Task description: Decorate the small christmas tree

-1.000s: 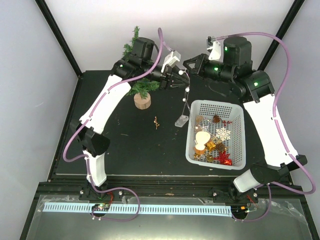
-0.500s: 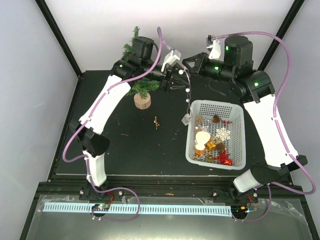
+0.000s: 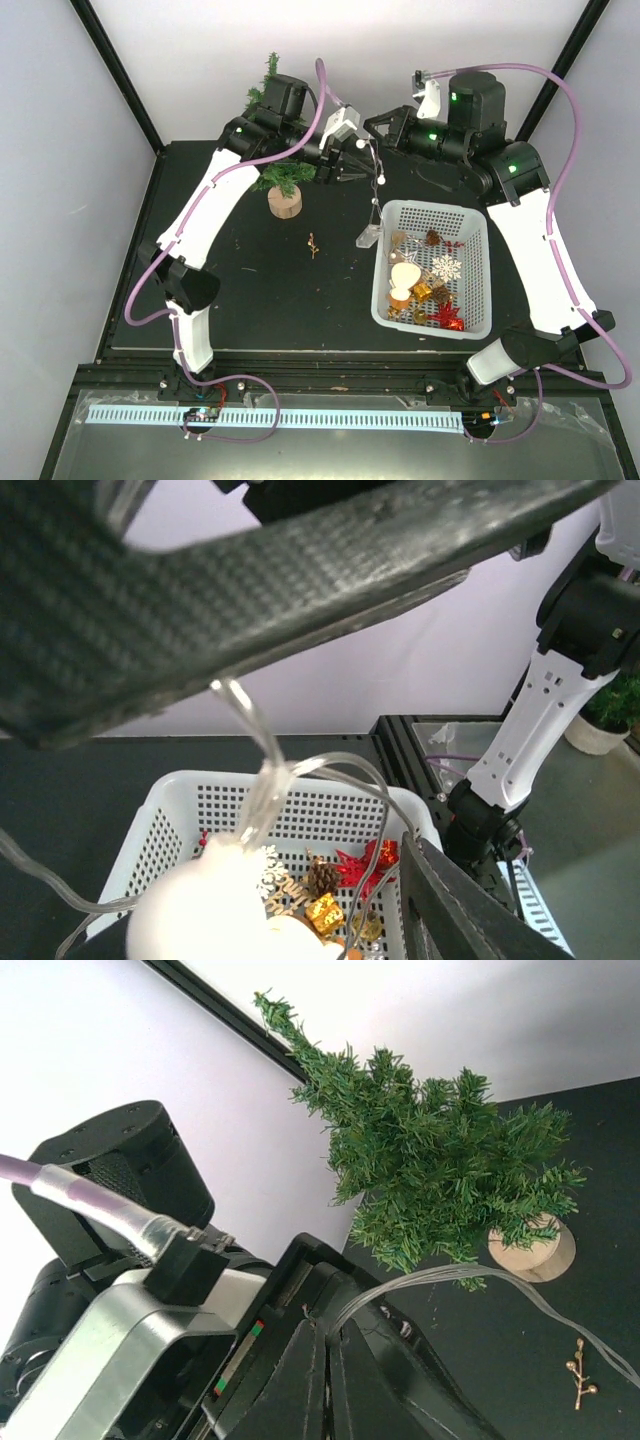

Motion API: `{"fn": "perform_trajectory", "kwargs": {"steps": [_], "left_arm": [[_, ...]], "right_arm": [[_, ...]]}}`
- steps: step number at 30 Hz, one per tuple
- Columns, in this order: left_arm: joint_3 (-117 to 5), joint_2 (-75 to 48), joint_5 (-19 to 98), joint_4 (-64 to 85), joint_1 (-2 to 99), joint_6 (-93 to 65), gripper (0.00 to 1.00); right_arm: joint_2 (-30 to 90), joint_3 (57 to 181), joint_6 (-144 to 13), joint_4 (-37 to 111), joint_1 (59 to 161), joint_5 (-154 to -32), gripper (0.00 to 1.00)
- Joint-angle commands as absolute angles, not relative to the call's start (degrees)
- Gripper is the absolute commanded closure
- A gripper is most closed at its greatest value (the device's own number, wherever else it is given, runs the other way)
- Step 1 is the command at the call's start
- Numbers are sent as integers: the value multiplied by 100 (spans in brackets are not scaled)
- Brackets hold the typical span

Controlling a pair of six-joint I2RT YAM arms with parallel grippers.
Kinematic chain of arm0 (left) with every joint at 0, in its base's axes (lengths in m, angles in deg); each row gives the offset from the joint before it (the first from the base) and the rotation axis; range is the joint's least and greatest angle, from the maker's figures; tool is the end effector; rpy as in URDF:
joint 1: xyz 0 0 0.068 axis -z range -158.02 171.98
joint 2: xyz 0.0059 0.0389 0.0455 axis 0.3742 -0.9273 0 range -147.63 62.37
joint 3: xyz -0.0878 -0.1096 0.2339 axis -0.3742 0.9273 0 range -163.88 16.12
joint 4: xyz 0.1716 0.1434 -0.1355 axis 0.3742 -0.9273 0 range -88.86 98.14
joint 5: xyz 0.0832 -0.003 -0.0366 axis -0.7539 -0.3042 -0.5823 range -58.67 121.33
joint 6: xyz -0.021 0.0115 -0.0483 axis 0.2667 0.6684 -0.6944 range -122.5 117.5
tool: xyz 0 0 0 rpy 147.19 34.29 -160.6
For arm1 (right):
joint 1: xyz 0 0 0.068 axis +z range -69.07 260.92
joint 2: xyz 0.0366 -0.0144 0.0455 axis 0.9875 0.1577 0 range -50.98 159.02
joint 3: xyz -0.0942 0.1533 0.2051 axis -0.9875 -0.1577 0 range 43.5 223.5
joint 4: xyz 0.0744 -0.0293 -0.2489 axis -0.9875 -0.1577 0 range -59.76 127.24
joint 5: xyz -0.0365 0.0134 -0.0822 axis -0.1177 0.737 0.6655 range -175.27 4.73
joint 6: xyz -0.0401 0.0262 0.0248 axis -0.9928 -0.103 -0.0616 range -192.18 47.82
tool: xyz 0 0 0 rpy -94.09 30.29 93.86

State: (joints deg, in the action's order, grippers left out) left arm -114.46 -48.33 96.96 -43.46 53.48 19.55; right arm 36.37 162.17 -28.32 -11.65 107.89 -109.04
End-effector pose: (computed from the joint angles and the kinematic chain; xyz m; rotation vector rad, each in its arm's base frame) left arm 0.3231 -0.2362 0.4536 1.4536 1.3773 -1.2975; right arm 0.2497 0.1430 0.5236 -0.0113 2.0447 1.2041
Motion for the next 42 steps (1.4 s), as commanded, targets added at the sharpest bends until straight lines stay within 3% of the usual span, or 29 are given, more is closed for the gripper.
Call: {"fn": "perform_trajectory", "kwargs": {"steps": [1,6,22,32,42], "left_arm": [[-11779,-4899,9738,-4808,5351,2544,53],[-11820,-4937,9944,-4627,5368,2301,42],[-11806,-4942,7605,-4433,5524,2235,37],[-11721,-4917,7957,-4590,5517,2479,37],[-11816,-4891,7372,-4622,5520,2735,38]], "right_arm": [[3487,16109,-2838,-991,10817,-11023,99],[3445,16003,-2807,-893,10817,-11023,99],[3395,15944,-2814,-774,10817,-11138,99],[3445,16064,-2930,-940,10817,-11028,99],[3460,16046,-2983,-989,10822,-10953,99]]}}
